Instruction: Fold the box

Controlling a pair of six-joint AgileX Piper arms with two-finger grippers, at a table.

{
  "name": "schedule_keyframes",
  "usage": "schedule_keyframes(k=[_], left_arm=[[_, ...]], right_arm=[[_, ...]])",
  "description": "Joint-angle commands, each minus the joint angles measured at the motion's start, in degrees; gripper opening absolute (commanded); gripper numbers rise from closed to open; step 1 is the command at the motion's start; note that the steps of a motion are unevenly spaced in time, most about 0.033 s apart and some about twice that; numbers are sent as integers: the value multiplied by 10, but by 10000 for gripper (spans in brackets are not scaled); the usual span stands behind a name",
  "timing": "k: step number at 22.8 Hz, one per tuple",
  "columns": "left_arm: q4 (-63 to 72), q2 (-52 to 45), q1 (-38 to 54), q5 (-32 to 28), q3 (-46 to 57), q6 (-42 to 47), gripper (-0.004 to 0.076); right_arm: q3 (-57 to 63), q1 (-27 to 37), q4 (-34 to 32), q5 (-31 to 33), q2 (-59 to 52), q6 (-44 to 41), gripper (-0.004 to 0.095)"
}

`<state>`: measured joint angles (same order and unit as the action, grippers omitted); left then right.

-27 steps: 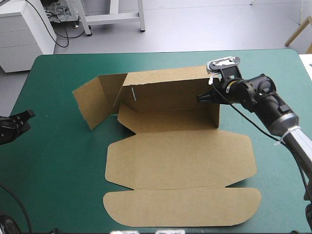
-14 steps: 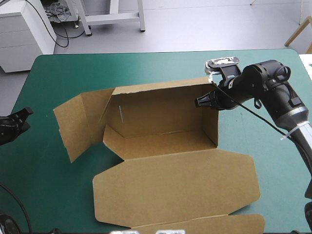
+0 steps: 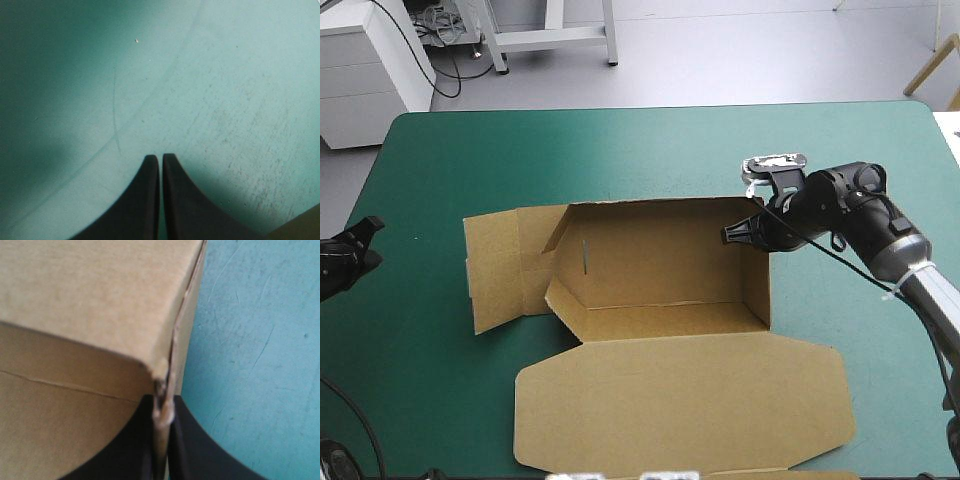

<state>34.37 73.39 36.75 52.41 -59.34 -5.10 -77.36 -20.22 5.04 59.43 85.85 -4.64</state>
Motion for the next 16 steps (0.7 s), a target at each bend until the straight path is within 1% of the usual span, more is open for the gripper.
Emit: schedule_keyframes(k=[1,4,5,6,7,9,13,14,16], left_arm=[[24,-17,-1,-7,-13,8,7],[24,-17,-1,-2,-13,8,7],[24,-17,-1,-1,-13,8,7],[24,-17,-1,-1,-13,8,7],[23,-17,-1,-1,-13,8,7],[23,-17,-1,-3,-13,8,7],[22,-17,-1,-7,-13,8,7],[22,-17,-1,-7,-13,8,7],[22,-17,-1,-7,-13,8,7]], right_arm=[[1,-1,9,-38,6,0,-19],[1,-1,3,-81,13,0,-19],[1,-1,-10,-117,18,0,-19],[1,-1,-15,-133,19,0,-19],[1,-1,-21,-163,25,0,-19],[1,-1,-30,-191,33,0,-19],[1,-1,-30,-211,53,0,-16],[1,-1,-30,-219,62,0,6],[1,-1,-31,-235,69,0,105]])
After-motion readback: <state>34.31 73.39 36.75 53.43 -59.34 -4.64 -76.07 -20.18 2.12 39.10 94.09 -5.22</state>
